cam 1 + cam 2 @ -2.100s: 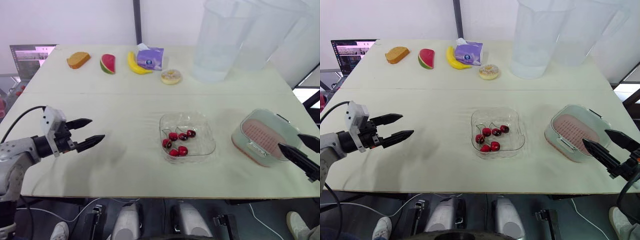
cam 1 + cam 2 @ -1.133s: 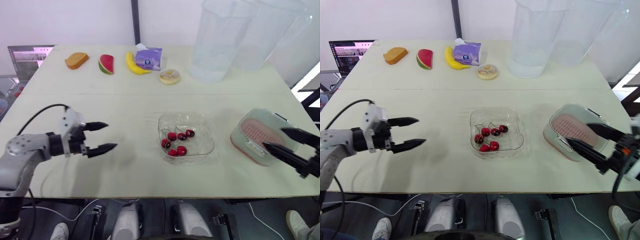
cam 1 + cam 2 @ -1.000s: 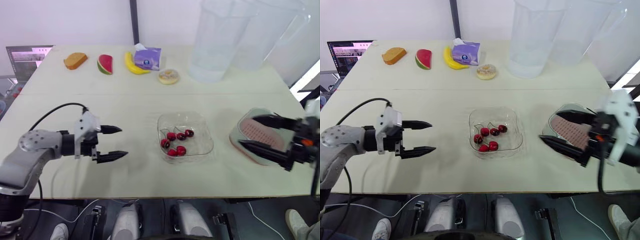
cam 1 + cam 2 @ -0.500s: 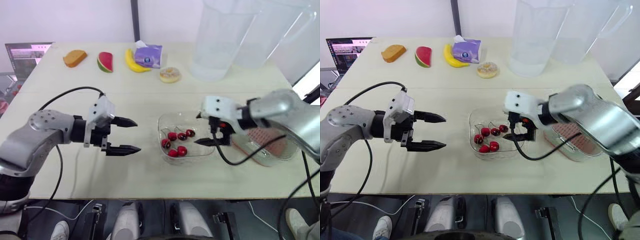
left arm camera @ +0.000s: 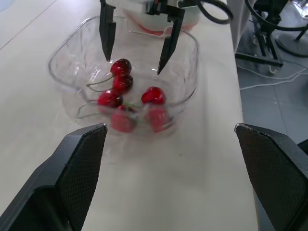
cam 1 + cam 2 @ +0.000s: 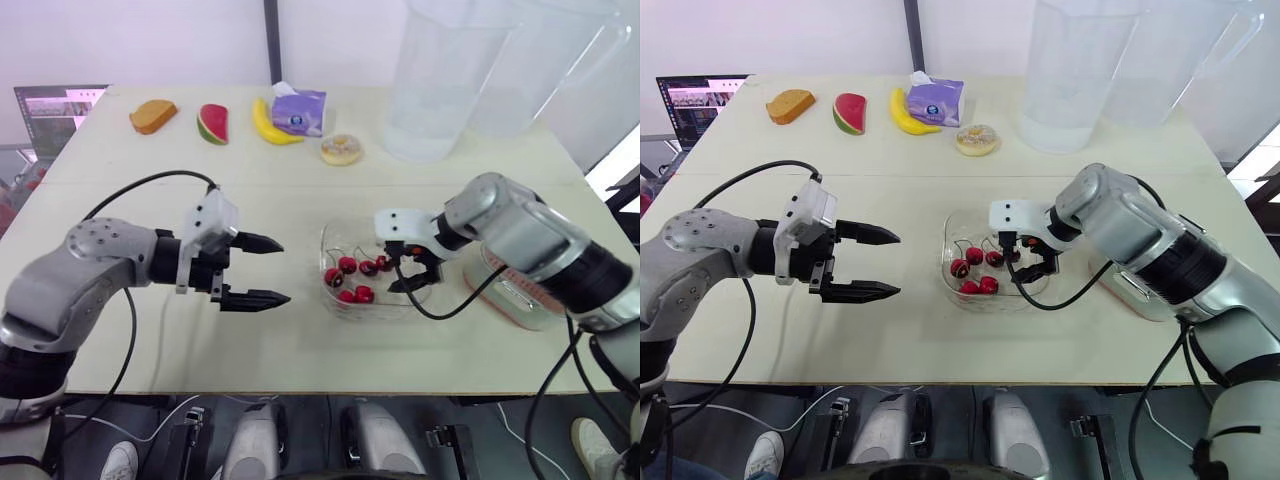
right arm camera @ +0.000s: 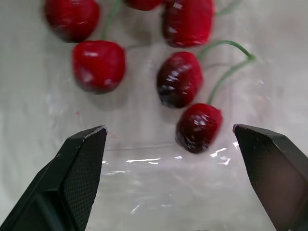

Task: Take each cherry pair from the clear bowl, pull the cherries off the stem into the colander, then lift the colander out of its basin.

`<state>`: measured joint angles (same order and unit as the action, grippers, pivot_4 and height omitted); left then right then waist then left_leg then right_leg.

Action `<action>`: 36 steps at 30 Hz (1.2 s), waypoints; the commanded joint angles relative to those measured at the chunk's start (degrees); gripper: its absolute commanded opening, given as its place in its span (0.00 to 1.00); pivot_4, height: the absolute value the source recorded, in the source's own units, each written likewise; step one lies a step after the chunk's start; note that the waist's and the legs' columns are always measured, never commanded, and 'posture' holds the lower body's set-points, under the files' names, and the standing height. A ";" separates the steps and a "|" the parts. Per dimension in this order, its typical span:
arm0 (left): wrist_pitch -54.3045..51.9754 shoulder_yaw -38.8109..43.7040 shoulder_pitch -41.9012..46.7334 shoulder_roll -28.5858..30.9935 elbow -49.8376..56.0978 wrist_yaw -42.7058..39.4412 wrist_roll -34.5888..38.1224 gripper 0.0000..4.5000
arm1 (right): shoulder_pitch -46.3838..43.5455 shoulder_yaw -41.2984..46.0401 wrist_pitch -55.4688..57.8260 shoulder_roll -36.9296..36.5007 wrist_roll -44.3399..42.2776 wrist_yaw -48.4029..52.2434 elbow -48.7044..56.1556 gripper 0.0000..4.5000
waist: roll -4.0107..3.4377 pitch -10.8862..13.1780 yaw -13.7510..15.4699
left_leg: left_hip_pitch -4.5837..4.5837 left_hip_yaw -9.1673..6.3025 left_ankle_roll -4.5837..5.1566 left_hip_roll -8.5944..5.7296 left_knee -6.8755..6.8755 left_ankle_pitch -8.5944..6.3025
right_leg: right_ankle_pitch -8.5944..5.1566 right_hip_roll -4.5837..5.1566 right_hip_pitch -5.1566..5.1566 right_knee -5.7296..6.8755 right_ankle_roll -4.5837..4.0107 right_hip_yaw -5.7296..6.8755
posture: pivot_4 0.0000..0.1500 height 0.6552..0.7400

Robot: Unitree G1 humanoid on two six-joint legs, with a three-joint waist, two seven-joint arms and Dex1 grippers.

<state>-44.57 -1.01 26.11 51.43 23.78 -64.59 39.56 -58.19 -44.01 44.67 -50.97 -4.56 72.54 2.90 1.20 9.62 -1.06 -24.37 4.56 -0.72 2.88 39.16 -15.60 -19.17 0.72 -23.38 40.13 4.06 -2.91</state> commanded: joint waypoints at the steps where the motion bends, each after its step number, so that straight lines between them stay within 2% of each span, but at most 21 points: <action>1: -0.46 1.44 1.31 -0.12 1.37 0.52 1.49 1.00 | -0.72 1.20 -0.41 0.92 3.06 1.46 -1.09 0.99 | 0.00 0.00 0.02 | 0.00 -0.01 0.00 0.00 0.01 0.00 | 0.00 -0.01 0.00 0.03 0.00 0.01 | 1.00 1.00; 3: -0.63 1.53 1.29 -0.13 1.48 0.76 1.77 1.00 | -0.54 1.49 -0.34 1.53 4.01 2.03 -1.66 0.99 | 0.00 0.00 0.10 | 0.00 -0.02 0.00 0.00 0.01 0.00 | 0.00 -0.02 -0.01 0.04 0.00 0.01 | 1.00 1.00; 5: -0.83 1.62 1.22 -0.23 1.71 1.22 2.15 1.00 | -0.39 1.87 -0.19 2.10 4.68 2.47 -1.94 0.87 | 0.00 0.00 0.08 | 0.00 -0.02 0.00 0.00 0.01 0.00 | 0.00 -0.01 -0.02 0.04 0.00 0.01 | 1.00 1.00; 7: -1.12 1.69 1.23 -0.41 1.93 1.67 2.48 1.00 | -0.19 2.27 0.10 2.71 5.23 2.67 -2.08 0.69 | 0.00 0.00 0.05 | -0.01 -0.02 0.00 0.00 0.00 0.00 | 0.00 -0.01 -0.02 0.04 0.00 0.01 | 1.00 1.00; 11: -1.73 2.02 1.27 -0.54 2.29 2.38 3.28 1.00 | 0.34 2.21 -0.40 3.17 6.57 3.10 -1.83 0.24 | 0.00 0.00 0.05 | -0.01 -0.02 -0.01 0.00 0.01 0.00 | 0.00 -0.01 -0.02 0.04 0.00 0.01 | 1.00 1.00; 13: -1.98 2.14 1.27 -0.45 2.43 2.72 3.72 1.00 | 0.60 2.45 -0.60 3.49 6.97 3.29 -1.74 0.10 | 0.00 0.00 0.04 | -0.01 -0.03 -0.01 0.00 0.01 0.00 | 0.00 -0.01 -0.02 0.04 0.00 0.01 | 1.00 1.00; 14: -2.05 2.21 1.24 -0.38 2.53 2.84 3.92 1.00 | 0.71 2.61 -0.67 3.70 7.11 3.32 -1.65 0.07 | 0.00 0.00 0.04 | -0.01 -0.03 -0.01 0.00 0.01 0.00 | 0.00 -0.01 -0.02 0.04 0.00 0.01 | 1.00 1.00; 16: -2.11 2.34 1.21 -0.15 2.61 3.08 4.16 1.00 | 0.91 3.10 -0.40 4.16 7.18 3.39 -1.03 0.04 | 0.00 0.00 0.04 | -0.01 -0.03 -0.01 0.00 0.01 0.00 | 0.00 -0.02 -0.02 0.04 0.00 0.01 | 1.00 1.00; 20: -2.15 2.37 1.41 0.03 2.38 3.27 4.38 1.00 | 1.01 4.68 0.33 4.62 6.92 3.77 0.49 0.04 | 0.00 0.00 0.00 | -0.01 -0.03 -0.01 0.00 0.01 0.00 | 0.00 -0.02 -0.02 0.04 0.00 0.01 | 1.00 1.00; 25: -2.08 2.10 2.79 -0.34 0.81 3.11 4.42 1.00 | 0.43 10.13 4.05 2.12 5.01 4.21 7.18 0.04 | 0.00 0.00 0.16 | -0.01 -0.04 -0.01 0.00 0.01 0.00 | 0.00 -0.01 0.00 0.04 0.00 0.02 | 1.00 1.00; 32: -2.53 0.37 9.83 -3.68 -6.56 1.64 4.65 1.00 | 2.42 22.03 12.16 -4.52 2.52 0.36 26.11 0.04 | 0.01 -0.01 0.35 | -0.03 -0.09 -0.01 -0.02 0.01 0.00 | 0.00 0.01 0.00 0.03 0.00 0.06 | 1.00 1.00; 36: -1.73 -0.48 15.02 -6.55 -12.17 0.29 3.39 1.00 | 8.03 23.99 7.44 -6.04 7.76 -7.97 33.02 0.04 | 0.02 -0.02 0.06 | -0.01 -0.11 -0.01 -0.02 0.02 0.01 | 0.00 -0.04 0.04 0.03 0.00 0.07 | 1.00 1.00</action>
<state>-47.02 -1.64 39.46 45.45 12.91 -63.62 43.11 -51.14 -21.89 54.66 -56.00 0.64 68.19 33.33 1.23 9.61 -1.00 -24.39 4.48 -0.74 2.86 39.18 -15.60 -19.17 0.68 -23.36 40.16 4.06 -2.88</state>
